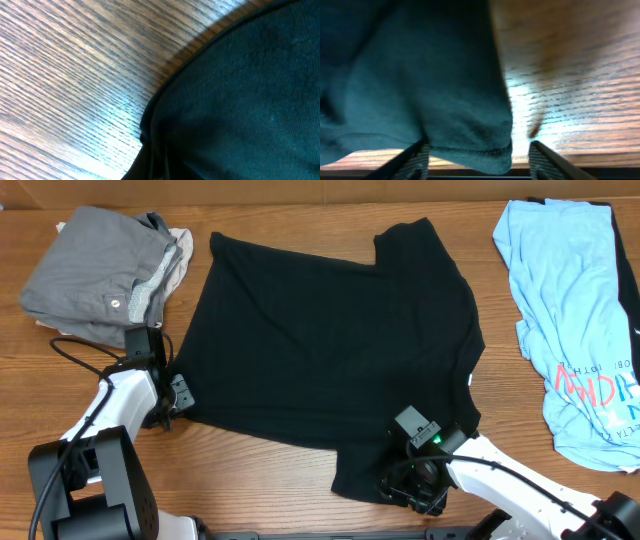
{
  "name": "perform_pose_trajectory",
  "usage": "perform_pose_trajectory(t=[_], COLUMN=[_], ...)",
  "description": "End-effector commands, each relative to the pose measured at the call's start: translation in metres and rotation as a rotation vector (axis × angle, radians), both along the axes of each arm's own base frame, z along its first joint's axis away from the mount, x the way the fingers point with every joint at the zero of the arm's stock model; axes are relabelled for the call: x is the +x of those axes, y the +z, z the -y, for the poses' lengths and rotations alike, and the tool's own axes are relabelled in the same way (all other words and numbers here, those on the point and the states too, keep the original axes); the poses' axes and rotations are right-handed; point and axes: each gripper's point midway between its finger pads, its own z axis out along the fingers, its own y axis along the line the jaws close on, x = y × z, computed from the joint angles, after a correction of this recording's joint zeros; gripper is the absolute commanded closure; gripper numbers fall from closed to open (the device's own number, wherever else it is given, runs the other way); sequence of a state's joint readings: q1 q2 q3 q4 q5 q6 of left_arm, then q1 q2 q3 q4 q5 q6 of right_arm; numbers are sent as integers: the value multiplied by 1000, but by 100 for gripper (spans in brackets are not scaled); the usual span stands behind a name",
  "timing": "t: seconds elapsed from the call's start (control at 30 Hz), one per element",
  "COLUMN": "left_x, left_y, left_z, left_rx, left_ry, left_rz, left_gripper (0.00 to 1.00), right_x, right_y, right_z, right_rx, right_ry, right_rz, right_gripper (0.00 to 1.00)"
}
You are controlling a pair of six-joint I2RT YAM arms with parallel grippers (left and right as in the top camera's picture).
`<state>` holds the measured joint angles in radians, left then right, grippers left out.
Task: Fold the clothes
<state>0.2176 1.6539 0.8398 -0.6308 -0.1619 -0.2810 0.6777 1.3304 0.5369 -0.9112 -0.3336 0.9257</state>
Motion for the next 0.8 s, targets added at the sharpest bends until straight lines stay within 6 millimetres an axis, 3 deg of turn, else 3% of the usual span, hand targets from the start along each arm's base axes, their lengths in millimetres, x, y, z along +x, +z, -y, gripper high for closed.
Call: perform_pose_trajectory(t=[0.0,0.1,0.17,0.33,0.53,0.77], left_x=[-12,-12,-12,-12,-8,2], left_y=[-16,-16,-16,-16,-7,19], left_z=[6,6,6,5,4,2], left_rx=[-36,-36,-37,-36,-38,-42], left_ry=[13,14,14,15,17,16], left_rz=[-43,-43,-43,-43,-50,-73], left_gripper=[96,96,96,96,96,96], right_x=[-6,-5,-5,-9,1,8], right_y=[-2,-2,-2,0,42,85], right_z=[-1,-3,-2,11,11,5], right_rx=[6,13,10,-86,-75,22], right_ry=[-33,-40,-47,-128,-151,-160], right_rz=[-20,-17,-19,-48,20,123], right_gripper=[48,80,96,96,96,96])
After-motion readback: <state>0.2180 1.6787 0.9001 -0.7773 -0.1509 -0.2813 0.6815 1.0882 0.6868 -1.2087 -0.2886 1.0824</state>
